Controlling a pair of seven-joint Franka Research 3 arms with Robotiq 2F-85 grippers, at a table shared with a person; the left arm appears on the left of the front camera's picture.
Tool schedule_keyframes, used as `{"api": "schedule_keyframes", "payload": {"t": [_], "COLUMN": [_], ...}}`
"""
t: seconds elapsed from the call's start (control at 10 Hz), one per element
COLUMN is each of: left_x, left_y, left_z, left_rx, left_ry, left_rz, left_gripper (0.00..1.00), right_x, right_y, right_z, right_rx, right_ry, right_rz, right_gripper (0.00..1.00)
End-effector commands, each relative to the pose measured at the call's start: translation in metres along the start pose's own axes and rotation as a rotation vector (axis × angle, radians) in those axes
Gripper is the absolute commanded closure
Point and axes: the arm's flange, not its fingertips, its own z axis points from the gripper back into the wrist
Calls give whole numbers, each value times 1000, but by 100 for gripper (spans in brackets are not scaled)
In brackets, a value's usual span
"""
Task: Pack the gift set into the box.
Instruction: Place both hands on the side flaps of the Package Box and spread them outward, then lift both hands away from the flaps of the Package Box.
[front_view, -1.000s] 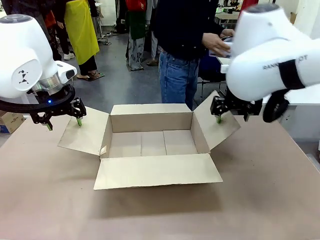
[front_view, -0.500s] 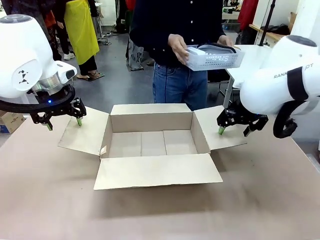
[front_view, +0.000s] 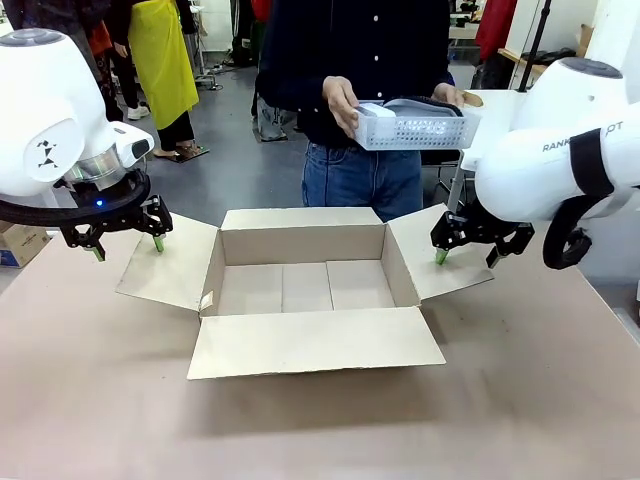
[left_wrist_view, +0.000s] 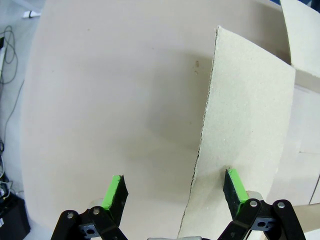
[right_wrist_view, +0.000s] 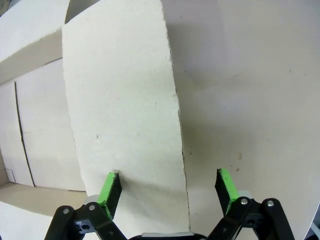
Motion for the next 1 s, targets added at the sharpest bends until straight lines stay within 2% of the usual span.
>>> {"api": "schedule_keyframes", "payload": {"t": [0.0,0.9], "left_x": [0,0], "left_y": [0,0], "left_z": [2,2], "left_rx": [19,19], "left_ry": [-8,-8], "left_rz": [9,9], "left_gripper": [0,0], "right_x": [2,2], "right_y": [1,1], "right_z": [3,3], "right_rx": [-20,-20], "right_ry": [-2,-2], "right_rz": [-15,-15], "right_gripper": [0,0]}}
